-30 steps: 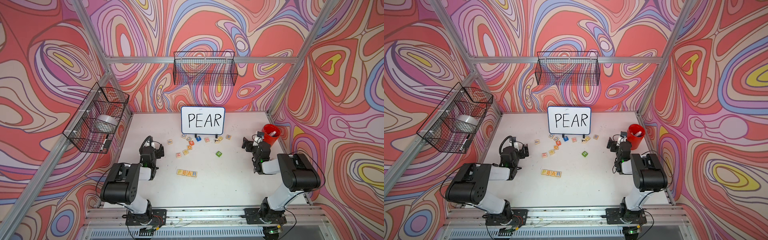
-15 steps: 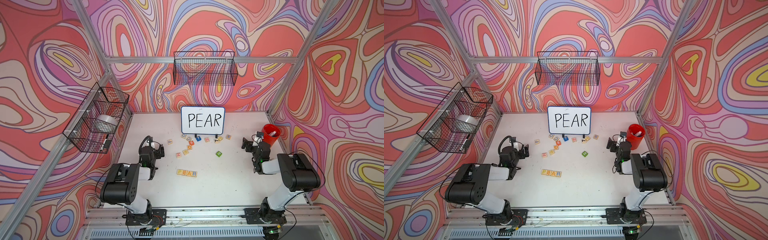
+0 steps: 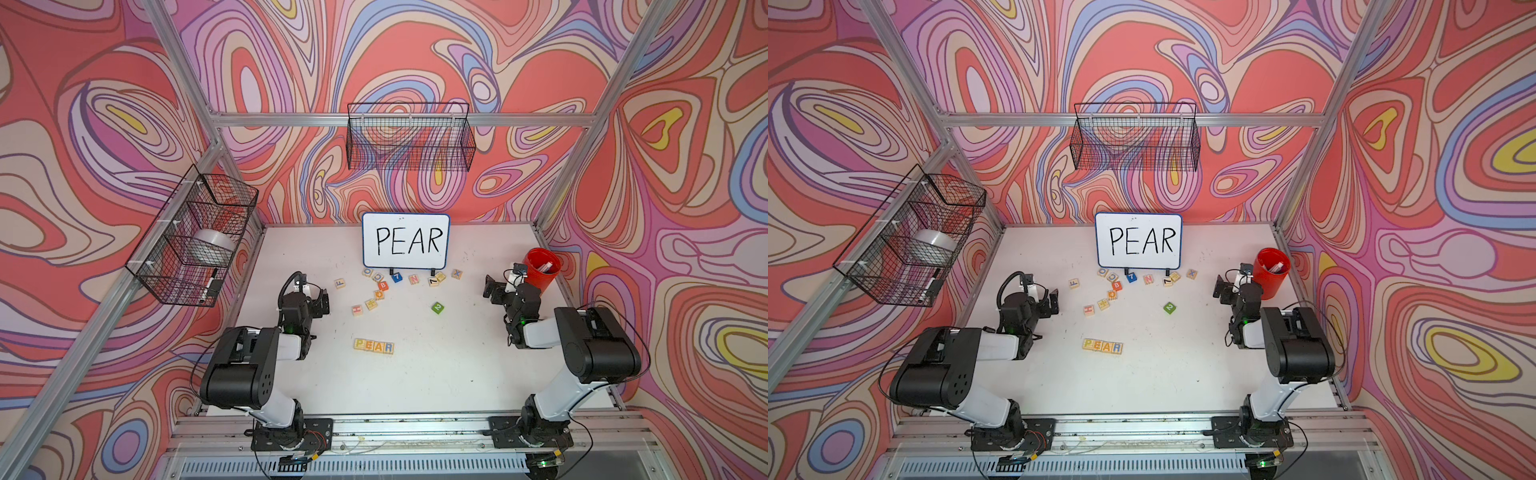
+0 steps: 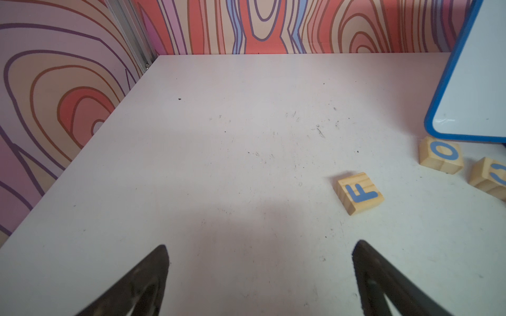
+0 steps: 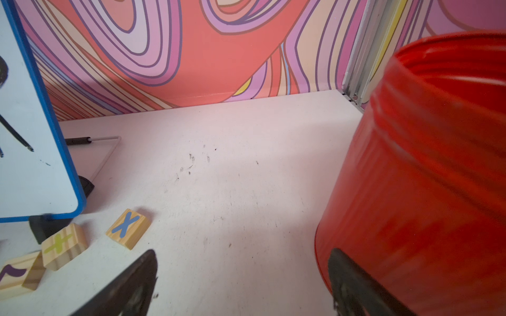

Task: Spell the uppercase word “pear” with letter blocks
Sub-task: Reset both arms

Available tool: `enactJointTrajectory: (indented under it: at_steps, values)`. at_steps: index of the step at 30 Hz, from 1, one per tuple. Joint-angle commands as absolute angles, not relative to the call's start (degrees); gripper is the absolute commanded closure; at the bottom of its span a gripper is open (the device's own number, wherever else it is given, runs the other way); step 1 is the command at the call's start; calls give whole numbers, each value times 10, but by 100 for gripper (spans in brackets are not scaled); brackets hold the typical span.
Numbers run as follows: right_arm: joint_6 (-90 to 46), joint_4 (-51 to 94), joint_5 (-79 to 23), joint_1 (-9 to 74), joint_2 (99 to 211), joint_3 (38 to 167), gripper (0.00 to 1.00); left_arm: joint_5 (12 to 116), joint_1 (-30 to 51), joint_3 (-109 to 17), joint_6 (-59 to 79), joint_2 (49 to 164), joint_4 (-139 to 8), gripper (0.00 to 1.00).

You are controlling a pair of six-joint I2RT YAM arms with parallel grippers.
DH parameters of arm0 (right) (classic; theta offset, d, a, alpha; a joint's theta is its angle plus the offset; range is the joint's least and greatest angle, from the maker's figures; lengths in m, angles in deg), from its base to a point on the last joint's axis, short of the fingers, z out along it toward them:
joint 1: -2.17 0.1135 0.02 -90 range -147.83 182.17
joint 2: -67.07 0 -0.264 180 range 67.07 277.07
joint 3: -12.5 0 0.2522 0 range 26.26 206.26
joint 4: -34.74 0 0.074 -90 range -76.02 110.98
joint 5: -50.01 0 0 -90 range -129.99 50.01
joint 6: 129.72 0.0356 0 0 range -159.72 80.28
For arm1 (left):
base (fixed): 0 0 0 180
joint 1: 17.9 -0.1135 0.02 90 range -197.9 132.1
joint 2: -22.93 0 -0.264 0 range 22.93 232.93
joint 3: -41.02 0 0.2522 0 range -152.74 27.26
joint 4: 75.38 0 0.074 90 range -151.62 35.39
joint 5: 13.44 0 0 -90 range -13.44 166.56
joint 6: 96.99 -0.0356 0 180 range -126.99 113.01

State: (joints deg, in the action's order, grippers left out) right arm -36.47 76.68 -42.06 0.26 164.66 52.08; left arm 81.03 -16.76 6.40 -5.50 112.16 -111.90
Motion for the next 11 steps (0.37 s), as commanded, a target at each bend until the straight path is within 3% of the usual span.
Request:
enactJointTrajectory:
  at_steps: [1,11]
  values:
    - [-370,767,-419,3,1651,526,2,803,-167,50,-63,1115,-1115,0]
    - [-370,767,-420,4,1650,526,2,802,-167,52,-65,1113,-1116,0]
